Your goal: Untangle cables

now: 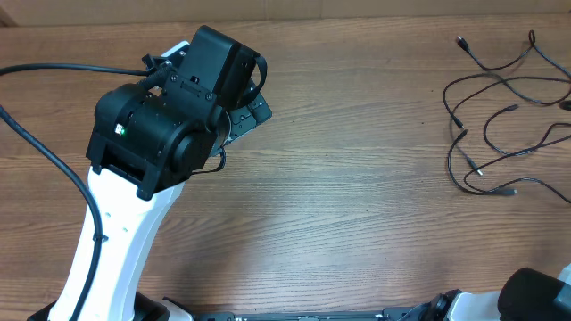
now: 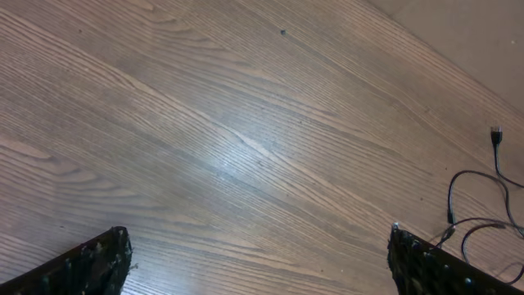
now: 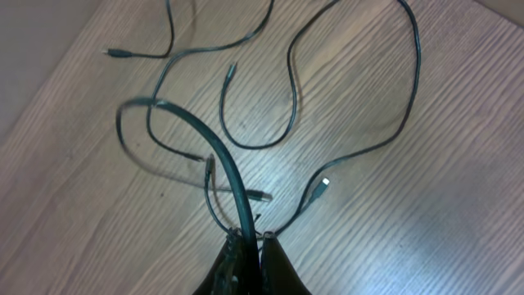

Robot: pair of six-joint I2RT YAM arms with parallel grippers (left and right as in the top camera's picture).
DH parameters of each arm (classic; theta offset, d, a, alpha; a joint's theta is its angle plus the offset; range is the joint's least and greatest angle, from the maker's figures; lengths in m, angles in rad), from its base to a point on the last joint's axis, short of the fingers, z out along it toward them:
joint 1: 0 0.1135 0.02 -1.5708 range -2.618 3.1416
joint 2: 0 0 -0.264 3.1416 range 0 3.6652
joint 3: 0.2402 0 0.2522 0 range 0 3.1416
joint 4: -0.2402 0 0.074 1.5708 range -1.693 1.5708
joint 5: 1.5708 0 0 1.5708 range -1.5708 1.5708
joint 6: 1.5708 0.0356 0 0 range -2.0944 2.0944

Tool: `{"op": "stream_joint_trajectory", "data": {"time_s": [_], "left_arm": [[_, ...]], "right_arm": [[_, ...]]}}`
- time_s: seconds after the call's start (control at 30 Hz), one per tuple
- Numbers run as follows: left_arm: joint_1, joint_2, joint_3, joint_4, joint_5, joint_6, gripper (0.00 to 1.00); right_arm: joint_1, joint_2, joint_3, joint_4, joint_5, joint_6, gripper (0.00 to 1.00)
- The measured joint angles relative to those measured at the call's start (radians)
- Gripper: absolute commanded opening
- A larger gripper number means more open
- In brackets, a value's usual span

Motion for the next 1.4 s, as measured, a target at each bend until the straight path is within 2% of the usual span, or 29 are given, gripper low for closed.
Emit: {"op": "stream_joint_trajectory", "data": {"time_s": [0.33,1.0,1.4], "left_arm": [[0.0,0.0,0.0,0.0,0.0,0.0,1.0],[0.0,0.0,0.0,0.0,0.0,0.0,1.0],[0.0,0.0,0.0,0.0,0.0,0.0,1.0]], "right_arm": [[-0.084,0.0,-0.076,0.073,0.0,0.019,0.04],[-0.369,0.0,-0.2,0.218,0.0,0.05,0.04],[-0.413,0.014,-0.203,0.252,0.046,0.053,0.04]]}}
